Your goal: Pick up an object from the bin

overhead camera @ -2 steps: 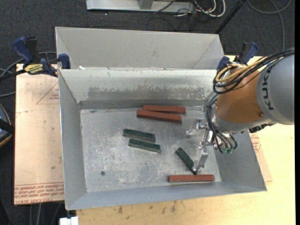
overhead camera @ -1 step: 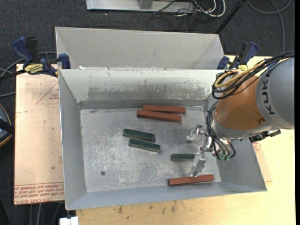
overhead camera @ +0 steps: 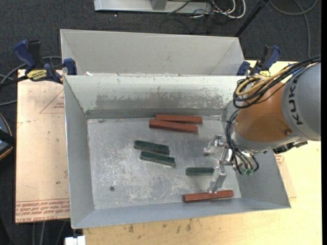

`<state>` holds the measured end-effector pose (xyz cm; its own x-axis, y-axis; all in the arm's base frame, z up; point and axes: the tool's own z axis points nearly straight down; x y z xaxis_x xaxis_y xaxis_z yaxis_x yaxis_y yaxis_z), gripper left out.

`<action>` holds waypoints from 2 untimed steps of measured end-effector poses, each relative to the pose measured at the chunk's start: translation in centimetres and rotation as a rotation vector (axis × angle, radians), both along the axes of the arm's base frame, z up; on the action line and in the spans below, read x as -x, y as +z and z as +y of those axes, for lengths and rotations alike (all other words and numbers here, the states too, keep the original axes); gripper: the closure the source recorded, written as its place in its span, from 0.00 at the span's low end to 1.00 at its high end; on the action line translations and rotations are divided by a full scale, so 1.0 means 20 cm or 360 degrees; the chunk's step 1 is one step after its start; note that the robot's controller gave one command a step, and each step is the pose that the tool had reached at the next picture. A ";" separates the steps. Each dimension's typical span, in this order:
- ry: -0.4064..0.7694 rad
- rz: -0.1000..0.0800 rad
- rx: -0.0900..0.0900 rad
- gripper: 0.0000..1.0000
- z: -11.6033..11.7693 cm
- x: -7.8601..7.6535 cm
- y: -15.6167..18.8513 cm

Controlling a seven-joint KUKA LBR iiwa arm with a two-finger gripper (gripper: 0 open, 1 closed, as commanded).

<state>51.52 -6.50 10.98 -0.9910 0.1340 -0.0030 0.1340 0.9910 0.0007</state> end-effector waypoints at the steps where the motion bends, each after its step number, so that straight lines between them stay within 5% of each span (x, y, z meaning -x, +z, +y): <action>1: -0.0127 -0.0014 0.0004 0.00 0.09 -0.02 -0.19; 2: -0.0169 -0.0030 0.0002 1.00 0.08 -0.02 -0.17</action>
Offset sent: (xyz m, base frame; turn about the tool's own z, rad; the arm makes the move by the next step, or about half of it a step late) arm -0.0028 0.0172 -0.0398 0.1065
